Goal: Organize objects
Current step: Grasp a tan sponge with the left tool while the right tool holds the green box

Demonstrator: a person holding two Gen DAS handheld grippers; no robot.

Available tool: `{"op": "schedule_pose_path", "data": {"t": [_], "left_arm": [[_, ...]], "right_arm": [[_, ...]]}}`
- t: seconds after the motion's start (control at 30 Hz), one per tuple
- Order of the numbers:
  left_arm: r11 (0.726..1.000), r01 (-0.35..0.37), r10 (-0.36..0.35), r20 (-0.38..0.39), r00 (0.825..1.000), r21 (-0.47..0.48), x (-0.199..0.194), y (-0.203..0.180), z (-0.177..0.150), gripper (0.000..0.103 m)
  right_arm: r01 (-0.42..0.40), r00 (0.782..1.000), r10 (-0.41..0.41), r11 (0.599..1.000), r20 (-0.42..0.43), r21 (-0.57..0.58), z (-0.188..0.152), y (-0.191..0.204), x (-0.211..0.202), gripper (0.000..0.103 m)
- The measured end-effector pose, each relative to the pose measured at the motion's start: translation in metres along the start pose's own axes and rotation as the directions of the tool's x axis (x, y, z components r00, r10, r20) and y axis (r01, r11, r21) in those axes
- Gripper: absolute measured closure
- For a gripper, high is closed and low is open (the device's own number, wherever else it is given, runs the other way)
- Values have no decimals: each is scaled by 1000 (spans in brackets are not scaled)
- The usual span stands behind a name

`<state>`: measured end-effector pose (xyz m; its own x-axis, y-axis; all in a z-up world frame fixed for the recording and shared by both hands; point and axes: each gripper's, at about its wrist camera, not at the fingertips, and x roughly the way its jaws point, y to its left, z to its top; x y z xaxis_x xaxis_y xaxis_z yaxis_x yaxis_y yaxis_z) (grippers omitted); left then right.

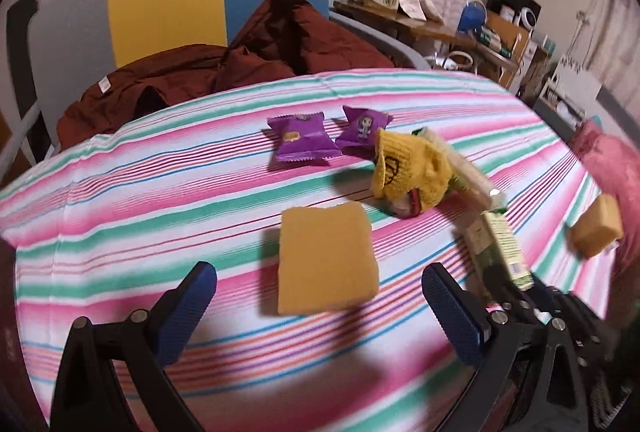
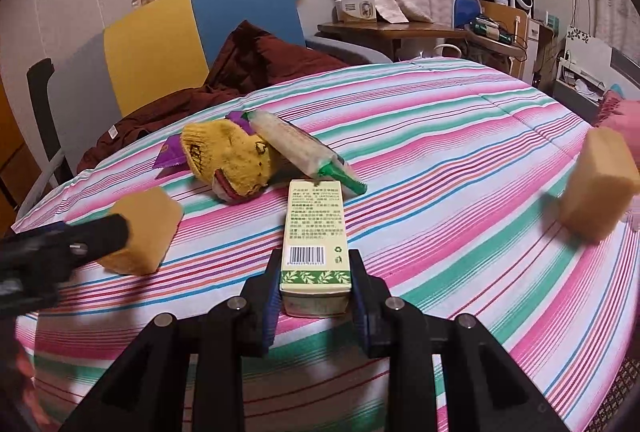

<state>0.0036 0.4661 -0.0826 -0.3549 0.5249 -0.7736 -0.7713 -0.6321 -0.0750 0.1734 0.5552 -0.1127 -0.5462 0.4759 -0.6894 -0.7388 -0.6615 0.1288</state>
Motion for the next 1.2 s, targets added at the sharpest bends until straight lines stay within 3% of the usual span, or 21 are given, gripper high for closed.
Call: {"op": "schedule_pose_path", "data": {"t": [0.2,0.3,0.43,0.6,0.7,0.93,1.2], "left_arm": [[994,-76,77,-11,997,79,24,-5,-7,0],[998,-50,51,-24,998,43,27,6,-14,12],[998,18,-19,-9,1000,-63,21,27,-16,18],[997,23,-24,-2,1000,-69,18,31,-19,31],[999,27,-27,0,1000,-41,16,27,-22,48],[1000,7,-7,8,1000,-29,3,35,-36,52],[995,-26,30,40,999,-100,-33,66,-75,52]], "right_arm": [[32,999,-32,999,13,-21,-2,5,-2,74],[39,999,-38,999,24,-27,-2,6,-4,74],[53,998,-52,997,31,-46,-2,9,-5,74],[60,998,-58,996,37,-62,-1,12,-5,74],[63,997,-60,996,41,-67,-2,12,-5,74],[61,997,-56,994,52,-86,-2,16,-6,74],[65,994,-52,987,91,-148,-4,28,-13,74]]}}
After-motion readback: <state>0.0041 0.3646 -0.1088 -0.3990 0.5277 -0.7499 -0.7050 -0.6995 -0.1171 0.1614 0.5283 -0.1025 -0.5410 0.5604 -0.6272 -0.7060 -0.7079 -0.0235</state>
